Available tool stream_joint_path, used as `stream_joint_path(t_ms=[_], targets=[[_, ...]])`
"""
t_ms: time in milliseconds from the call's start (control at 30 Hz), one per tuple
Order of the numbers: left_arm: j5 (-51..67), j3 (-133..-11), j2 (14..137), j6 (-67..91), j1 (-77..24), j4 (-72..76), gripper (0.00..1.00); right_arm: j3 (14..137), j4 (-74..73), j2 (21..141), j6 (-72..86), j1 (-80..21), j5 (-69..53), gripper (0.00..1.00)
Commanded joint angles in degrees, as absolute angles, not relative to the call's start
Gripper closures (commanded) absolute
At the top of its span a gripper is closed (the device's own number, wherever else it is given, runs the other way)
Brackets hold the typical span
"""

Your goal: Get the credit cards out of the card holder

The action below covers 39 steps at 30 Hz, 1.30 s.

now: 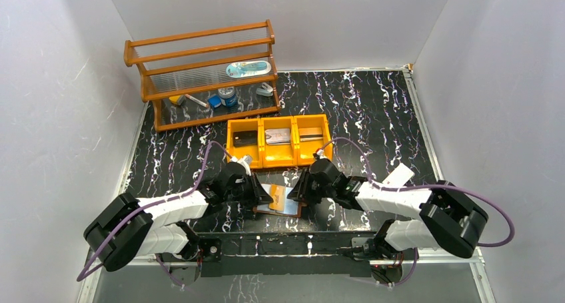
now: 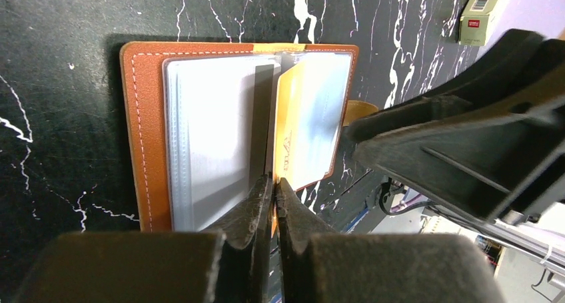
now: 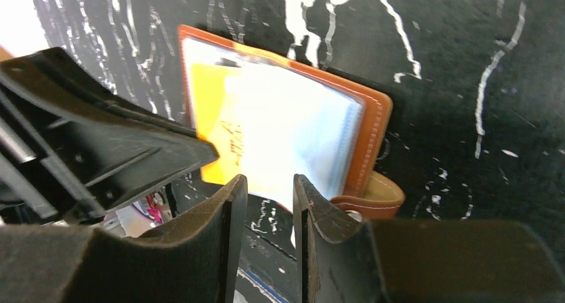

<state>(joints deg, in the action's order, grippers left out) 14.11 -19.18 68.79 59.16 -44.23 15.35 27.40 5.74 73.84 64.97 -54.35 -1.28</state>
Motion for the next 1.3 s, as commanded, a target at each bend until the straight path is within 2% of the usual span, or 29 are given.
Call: stream_joint_path(t_ms=[0,300,533,700,800,1033,1267], targets=[[13.69,-20.81,67.88,57.50,-43.93,12.86,0.97,32.91,4.66,72.38,59.21,-54.29,-2.33,0.60],[15.00,-20.75,68.06,57.48,-43.95,14.15,0.91,35.03,4.07,84.29,60.85,-54.32,-6.35,0.60],[19.29,-21.47,71.02,56.69,-43.94,18.59,0.80,32.92,4.62,86.04,62.34,-54.30,-6.45,0.61],[21.05,-23.76,73.98,55.39,-43.94,18.66,0.79,32.03,4.66,85.82,63.05,-54.24,-5.74,0.61],[19.89,-25.15,74.37,54.17,-43.93,15.57,0.82,31.60,4.70,85.54,63.32,-54.23,-5.52,0.61],[10.59,-24.68,68.09,54.74,-43.99,6.07,1.00,31.44,3.89,83.31,63.11,-54.05,-4.87,0.61],[7.92,-27.18,62.11,51.87,-43.91,-0.69,1.00,33.40,2.34,80.15,60.61,-53.61,-5.21,0.59]])
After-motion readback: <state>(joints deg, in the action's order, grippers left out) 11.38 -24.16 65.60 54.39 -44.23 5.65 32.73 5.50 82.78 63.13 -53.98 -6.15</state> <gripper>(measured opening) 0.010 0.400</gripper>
